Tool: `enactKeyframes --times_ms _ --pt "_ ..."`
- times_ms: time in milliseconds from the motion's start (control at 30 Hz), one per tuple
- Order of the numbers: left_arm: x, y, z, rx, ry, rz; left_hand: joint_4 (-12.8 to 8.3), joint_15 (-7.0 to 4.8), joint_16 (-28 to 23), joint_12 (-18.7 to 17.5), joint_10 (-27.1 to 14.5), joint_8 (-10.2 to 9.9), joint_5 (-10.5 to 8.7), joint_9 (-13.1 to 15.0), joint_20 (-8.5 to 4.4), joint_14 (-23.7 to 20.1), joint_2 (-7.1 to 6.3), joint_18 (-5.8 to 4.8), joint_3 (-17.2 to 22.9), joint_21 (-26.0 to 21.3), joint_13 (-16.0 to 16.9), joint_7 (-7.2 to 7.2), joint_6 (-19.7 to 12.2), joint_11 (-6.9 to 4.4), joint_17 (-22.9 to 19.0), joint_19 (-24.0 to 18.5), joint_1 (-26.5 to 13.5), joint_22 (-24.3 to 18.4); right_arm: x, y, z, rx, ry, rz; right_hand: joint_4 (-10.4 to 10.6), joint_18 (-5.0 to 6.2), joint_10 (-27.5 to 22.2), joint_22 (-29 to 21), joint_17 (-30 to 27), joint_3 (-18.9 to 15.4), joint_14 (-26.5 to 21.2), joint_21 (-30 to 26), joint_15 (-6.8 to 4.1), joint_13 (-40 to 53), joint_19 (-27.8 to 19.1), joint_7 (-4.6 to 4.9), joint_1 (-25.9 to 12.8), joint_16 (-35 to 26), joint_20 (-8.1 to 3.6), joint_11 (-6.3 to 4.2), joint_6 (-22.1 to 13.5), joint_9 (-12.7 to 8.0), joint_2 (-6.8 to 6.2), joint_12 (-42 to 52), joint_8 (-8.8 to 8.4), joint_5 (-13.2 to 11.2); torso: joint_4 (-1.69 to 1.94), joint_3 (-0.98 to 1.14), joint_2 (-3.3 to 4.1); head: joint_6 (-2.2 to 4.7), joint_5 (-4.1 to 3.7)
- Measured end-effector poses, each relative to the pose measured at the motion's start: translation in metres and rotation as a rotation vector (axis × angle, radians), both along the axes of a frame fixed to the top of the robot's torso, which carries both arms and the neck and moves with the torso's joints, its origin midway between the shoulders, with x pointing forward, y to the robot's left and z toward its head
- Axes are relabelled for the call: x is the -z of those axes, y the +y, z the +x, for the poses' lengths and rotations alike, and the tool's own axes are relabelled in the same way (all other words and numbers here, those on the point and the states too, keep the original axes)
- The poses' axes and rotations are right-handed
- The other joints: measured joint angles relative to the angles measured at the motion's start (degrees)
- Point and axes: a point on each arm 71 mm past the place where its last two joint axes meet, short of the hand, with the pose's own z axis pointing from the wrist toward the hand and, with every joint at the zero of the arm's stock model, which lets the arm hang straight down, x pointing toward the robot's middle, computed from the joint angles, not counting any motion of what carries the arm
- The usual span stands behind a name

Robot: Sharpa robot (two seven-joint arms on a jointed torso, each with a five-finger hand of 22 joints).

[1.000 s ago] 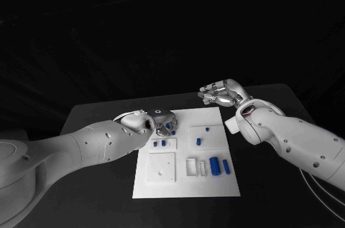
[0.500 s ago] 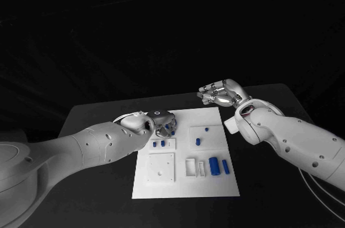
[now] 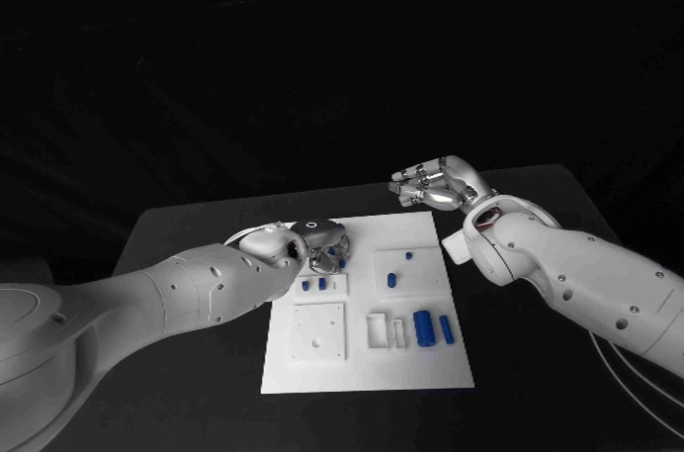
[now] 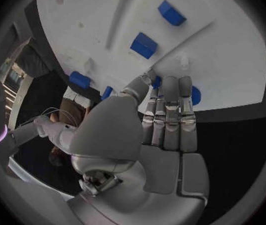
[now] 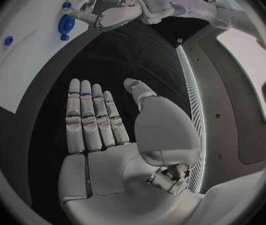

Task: Assemble the parts on the task board

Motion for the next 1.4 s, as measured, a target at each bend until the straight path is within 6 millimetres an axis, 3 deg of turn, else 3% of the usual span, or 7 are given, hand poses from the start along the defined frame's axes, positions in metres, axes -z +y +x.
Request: enactKeyframes --times_ms 400,600,700,800,1000,1400 --pt "0.0007 0.0029 0.0021 -0.029 0.011 -0.001 1.1 0.2 1.1 0.0 1.1 0.0 0.0 0.0 0.12 0.8 0.51 0.01 0.8 1.6 0.0 0.42 1.2 -0.11 0.6 0.5 -0.5 0.0 0.0 0.0 0.0 0.0 0.0 0.0 -0.2 0.0 0.0 0.0 0.0 0.2 0.0 0.0 0.0 0.0 0.0 0.0 0.0 0.0 0.0 0.0 0.0 0.0 0.0 0.0 0.0 0.0 0.03 -0.02 -0.01 -0.12 -0.08" --pt "0.0014 0.0017 0.0026 -0.037 0.017 -0.002 2.8 0.61 1.3 0.0 1.6 0.0 -0.23 0.0 0.43 1.2 1.25 0.0 0.2 1.7 0.0 0.51 1.7 -0.03 0.7 0.8 -0.9 0.0 -0.0001 0.0001 -0.0001 0.0 0.0 0.0 -0.2 0.0 0.0 0.0 0.0 0.2 0.0 0.0 0.0 0.0 0.0 0.0 0.0 0.0 0.0 0.0 0.0 0.0 0.0 0.0 0.0 0.0 -0.03 -0.01 0.04 -0.23 -0.12" --pt "0.002 0.0019 0.0029 -0.042 0.02 -0.004 4.1 0.83 1.3 0.0 1.6 0.0 -1.34 0.0 0.63 1.4 1.25 0.93 0.0 1.3 0.0 0.51 1.7 -0.02 0.7 1.4 -0.9 0.0 -0.0001 -0.0001 -0.0002 0.0 0.0 0.0 -0.2 0.0 0.0 0.0 0.0 0.2 0.0 0.0 0.0 0.0 0.0 0.0 0.0 0.0 0.0 0.0 0.0 0.0 0.0 0.0 0.0 0.0 -0.03 -0.01 0.05 -0.3 -0.16" --pt "0.0023 0.0022 0.0033 -0.047 0.023 -0.007 5.3 0.92 1.3 0.0 1.0 0.0 -2.69 0.0 0.94 1.5 0.69 0.93 -0.6 0.6 0.0 0.53 1.1 0.42 0.7 1.8 -1.5 0.0 -0.0001 -0.0001 -0.0002 0.0 0.0 0.0 -0.2 0.0 0.0 0.0 0.0 0.2 0.0 0.0 0.0 0.0 0.0 0.0 0.0 0.0 0.0 0.0 0.0 0.0 0.0 0.0 0.0 0.0 -0.02 -0.01 0.05 -0.36 -0.2" --pt "0.0023 0.0021 0.0037 -0.053 0.029 -0.015 7.3 1.13 1.3 0.0 0.4 0.0 -3.1 0.0 1.16 2.1 0.21 0.94 -1.0 -0.9 0.0 0.61 1.0 0.79 0.4 2.8 -1.1 0.0 -0.0001 0.0005 -0.0001 -0.001 0.0 0.0 -0.2 0.0 0.0 0.0 0.0 0.2 0.0 0.0 0.0 0.0 0.0 0.0 0.0 0.0 0.0 0.0 0.0 0.0 0.0 0.0 0.0 0.0 -0.01 -0.01 0.04 -0.5 -0.3" --pt "0.0028 0.0018 0.0035 -0.057 0.041 -0.025 8.1 0.94 1.3 0.0 0.4 0.0 -3.1 0.0 1.04 2.3 -0.07 0.92 -1.1 -2.0 0.0 0.51 0.7 0.82 0.4 3.5 -0.8 0.0 0.0001 0.0007 0.0001 -0.001 0.0 0.0 -0.4 0.0 0.0 0.0 0.0 0.4 0.0 0.0 0.0 0.0 0.0 0.0 0.0 0.0 0.0 0.0 0.0 0.0 0.0 0.0 0.0 0.0 0.03 -0.03 -0.03 -0.71 -0.31"
